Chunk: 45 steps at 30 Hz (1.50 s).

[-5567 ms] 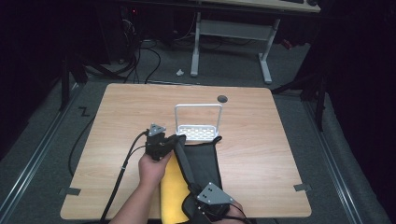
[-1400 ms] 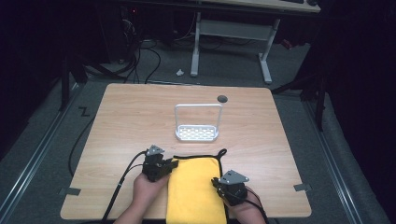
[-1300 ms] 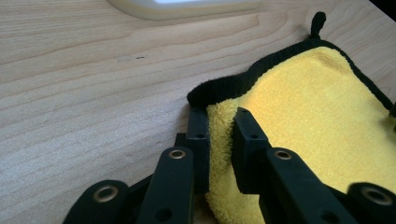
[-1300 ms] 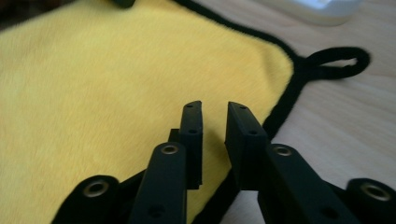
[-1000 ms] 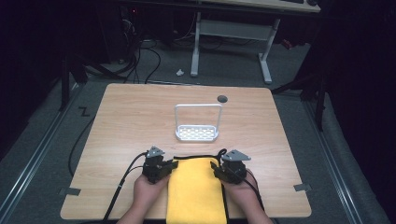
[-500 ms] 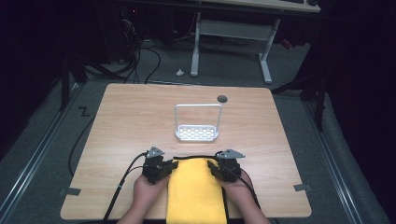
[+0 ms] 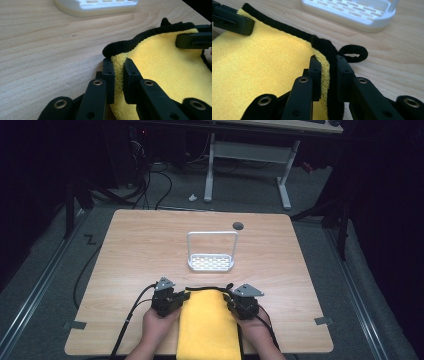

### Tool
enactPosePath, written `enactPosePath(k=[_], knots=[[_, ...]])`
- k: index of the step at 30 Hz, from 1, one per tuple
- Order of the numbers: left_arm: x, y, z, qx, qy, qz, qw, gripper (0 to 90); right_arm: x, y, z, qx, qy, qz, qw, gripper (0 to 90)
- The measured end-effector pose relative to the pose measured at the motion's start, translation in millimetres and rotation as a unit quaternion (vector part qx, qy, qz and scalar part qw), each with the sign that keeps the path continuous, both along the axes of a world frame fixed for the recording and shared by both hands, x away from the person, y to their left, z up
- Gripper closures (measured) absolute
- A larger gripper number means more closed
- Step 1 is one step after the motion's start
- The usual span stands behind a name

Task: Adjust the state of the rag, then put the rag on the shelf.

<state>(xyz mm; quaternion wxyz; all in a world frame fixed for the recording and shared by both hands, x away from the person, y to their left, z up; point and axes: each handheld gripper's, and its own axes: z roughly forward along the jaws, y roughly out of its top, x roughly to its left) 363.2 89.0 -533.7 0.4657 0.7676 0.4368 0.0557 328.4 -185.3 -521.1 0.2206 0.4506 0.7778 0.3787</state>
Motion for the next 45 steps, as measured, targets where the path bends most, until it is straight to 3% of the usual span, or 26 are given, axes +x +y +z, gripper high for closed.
enactPosePath(k=[2,8,14,18,27,31,36,45], knots=[[-2.2,0.4,2.2,-0.010,-0.001,0.008,0.9999,82.5,-2.8,0.1,3.7,0.004,-0.010,0.002,0.9999,78.4],[-9.1,0.2,15.8,-0.030,-0.032,0.029,0.9986,82.7,-7.4,-1.2,13.2,0.022,-0.036,-0.003,0.9991,78.3],[-9.9,0.1,32.3,-0.042,-0.051,0.024,0.9975,82.6,-11.2,-1.9,23.6,0.035,-0.056,-0.011,0.9978,78.3],[-12.1,0.9,41.3,-0.041,-0.081,0.026,0.9955,82.5,-12.3,-1.3,31.4,0.032,-0.079,-0.012,0.9962,78.2],[-14.0,2.0,61.9,-0.059,-0.105,0.025,0.9924,83.2,-14.9,2.3,48.2,0.029,-0.119,-0.014,0.9924,78.2],[-13.1,3.3,76.8,-0.068,-0.121,0.022,0.9901,83.2,-15.2,1.7,61.2,0.030,-0.135,-0.014,0.9903,78.2],[-13.0,1.8,98.4,-0.072,-0.158,0.023,0.9846,83.1,-15.4,1.0,80.8,0.037,-0.160,-0.014,0.9864,78.2],[-5.5,0.1,132.3,-0.079,-0.196,0.025,0.9771,83.2,-8.2,2.8,110.7,0.046,-0.190,-0.018,0.9806,78.3]])
